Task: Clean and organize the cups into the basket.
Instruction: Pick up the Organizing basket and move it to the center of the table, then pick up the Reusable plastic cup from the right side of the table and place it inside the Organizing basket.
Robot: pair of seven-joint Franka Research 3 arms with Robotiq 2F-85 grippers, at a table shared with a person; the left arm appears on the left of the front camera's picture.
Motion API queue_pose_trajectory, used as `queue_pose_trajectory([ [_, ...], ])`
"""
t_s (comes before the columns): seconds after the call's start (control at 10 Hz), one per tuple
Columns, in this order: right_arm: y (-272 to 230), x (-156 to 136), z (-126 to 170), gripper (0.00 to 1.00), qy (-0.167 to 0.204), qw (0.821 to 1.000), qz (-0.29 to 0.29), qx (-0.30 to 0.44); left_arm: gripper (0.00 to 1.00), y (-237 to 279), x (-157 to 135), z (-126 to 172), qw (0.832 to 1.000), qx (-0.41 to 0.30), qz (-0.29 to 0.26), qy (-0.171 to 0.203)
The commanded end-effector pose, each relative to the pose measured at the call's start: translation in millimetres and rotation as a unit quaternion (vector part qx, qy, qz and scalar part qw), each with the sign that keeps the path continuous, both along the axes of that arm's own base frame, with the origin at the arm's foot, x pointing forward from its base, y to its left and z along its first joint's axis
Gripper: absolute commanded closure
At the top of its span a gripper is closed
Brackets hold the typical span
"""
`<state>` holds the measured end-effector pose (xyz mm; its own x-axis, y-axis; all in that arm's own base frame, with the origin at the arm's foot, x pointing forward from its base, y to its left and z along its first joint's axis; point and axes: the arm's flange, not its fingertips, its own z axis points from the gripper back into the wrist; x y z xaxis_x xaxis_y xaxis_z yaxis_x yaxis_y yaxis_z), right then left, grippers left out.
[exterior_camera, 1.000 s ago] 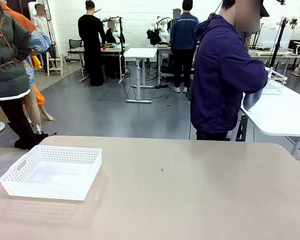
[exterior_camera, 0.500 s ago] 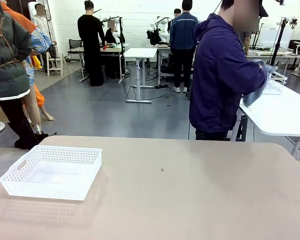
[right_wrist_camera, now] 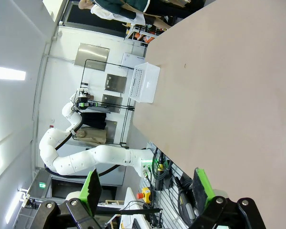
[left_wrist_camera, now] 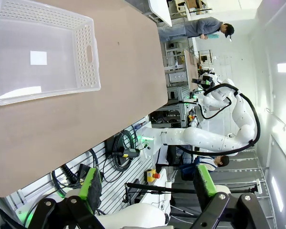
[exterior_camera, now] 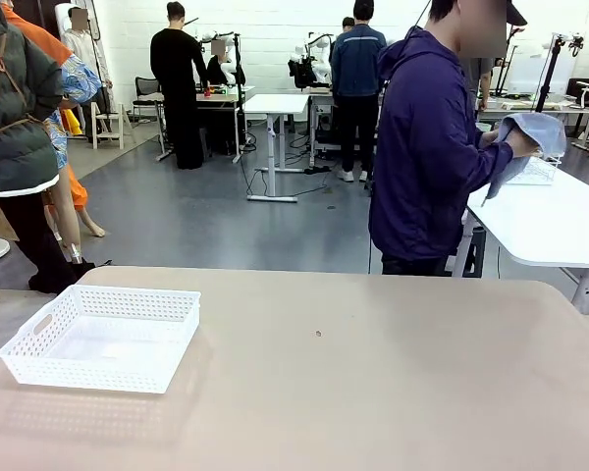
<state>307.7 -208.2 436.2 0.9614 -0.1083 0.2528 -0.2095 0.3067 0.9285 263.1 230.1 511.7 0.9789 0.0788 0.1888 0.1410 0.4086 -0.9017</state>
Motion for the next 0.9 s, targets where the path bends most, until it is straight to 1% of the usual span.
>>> queue_pose_trajectory([
  [0.0,-1.7,0.4,0.3,0.0,0.0,1.0,0.001,0.0,0.0,0.8,-2.0,0.6,1.0,-0.002,0.0,0.0],
  [0.8,-1.7,0.4,0.3,0.0,0.0,1.0,0.001,0.0,0.0,0.8,-2.0,0.6,1.0,-0.002,0.0,0.0],
])
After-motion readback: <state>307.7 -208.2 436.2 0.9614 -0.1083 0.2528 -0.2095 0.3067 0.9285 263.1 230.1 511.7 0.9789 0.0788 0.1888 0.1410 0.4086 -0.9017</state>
